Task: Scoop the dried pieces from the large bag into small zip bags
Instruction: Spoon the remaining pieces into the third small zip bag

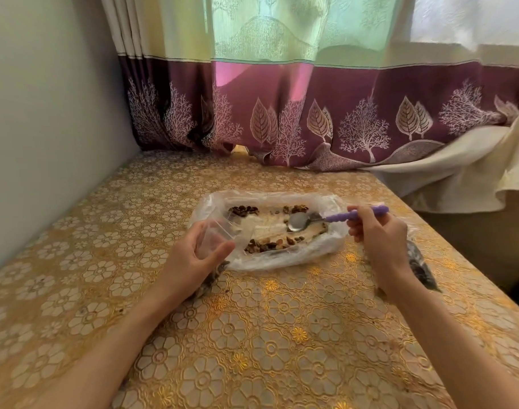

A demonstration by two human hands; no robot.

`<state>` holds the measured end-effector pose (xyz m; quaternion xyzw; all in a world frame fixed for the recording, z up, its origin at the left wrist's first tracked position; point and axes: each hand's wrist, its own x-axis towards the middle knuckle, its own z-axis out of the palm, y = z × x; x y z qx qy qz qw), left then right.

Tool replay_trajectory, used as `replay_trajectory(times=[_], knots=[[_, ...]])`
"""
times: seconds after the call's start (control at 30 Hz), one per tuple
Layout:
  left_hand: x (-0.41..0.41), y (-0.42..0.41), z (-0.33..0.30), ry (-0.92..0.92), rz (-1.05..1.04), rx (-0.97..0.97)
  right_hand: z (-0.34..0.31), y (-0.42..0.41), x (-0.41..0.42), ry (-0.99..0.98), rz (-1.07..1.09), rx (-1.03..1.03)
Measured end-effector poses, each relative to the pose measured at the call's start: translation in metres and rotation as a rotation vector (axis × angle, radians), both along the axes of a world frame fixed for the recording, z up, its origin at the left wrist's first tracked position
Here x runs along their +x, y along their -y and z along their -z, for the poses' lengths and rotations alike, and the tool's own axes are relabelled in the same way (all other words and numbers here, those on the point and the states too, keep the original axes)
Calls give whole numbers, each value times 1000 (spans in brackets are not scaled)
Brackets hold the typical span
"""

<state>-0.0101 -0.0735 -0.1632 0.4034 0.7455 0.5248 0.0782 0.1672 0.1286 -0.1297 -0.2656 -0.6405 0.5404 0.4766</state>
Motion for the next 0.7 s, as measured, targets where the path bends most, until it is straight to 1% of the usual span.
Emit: replay_trajectory(times=[0.17, 0.3, 0.47, 0.57, 0.7], knots=[[-3, 1, 3, 9, 29, 9, 10, -6, 1, 112, 15, 78], [-3, 0, 4, -6, 23, 31, 8, -4, 6, 79, -14, 7], [-5, 0, 6, -2, 30, 35, 8, 1, 4, 48, -145, -109], [-6, -1, 8, 8, 40, 36, 10, 6, -2, 83, -220, -120], [-7, -1, 9, 24, 55, 47, 12, 13, -10, 96, -237, -139]])
